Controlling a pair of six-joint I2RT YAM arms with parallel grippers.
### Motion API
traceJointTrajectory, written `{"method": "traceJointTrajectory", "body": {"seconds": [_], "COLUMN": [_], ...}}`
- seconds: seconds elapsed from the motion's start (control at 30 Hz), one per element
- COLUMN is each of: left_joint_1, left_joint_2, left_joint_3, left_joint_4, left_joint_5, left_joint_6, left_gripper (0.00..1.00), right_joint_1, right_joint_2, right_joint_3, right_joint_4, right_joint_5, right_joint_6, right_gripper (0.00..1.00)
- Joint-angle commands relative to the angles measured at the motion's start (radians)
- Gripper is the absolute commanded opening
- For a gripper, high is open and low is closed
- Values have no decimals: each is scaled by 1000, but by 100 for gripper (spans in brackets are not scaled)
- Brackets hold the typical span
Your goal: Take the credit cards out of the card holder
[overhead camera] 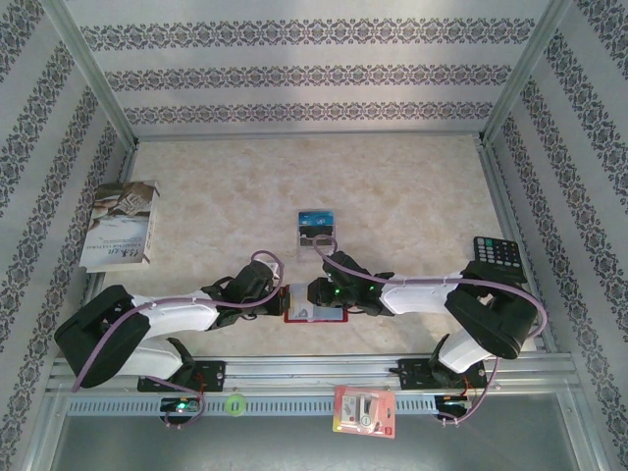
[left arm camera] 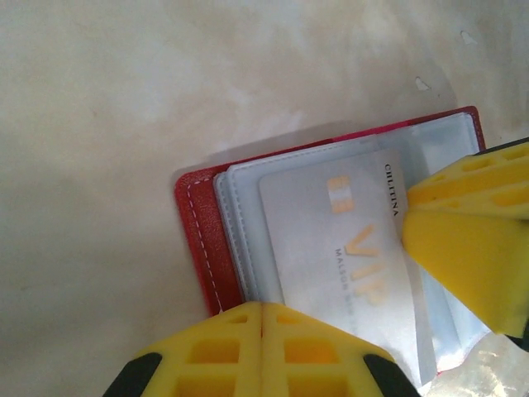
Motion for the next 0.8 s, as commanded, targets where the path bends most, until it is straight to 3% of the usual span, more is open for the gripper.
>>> {"method": "traceJointTrajectory", "body": {"seconds": [0.0, 0.13, 0.33, 0.77], "left_joint_1": [11, 13, 12, 12], "left_joint_2": [36, 40, 34, 31], "left_joint_3": [-32, -32, -29, -15], "left_joint_4": [-26, -22, -25, -37], "left_joint_5": [-1, 2, 2, 6], "left_joint_6": [-14, -14, -20, -13], "left_gripper": [4, 3, 2, 0], "right_joint_1": [-7, -12, -13, -13], "right_joint_2": [17, 32, -12, -189], "right_joint_3": [-21, -21, -58, -140], "right_joint_4": [32, 61, 72, -20], "right_joint_5": [-12, -40, 5, 106], "right_joint_6": [30, 41, 48, 26], "right_gripper": [22, 18, 0, 0]}}
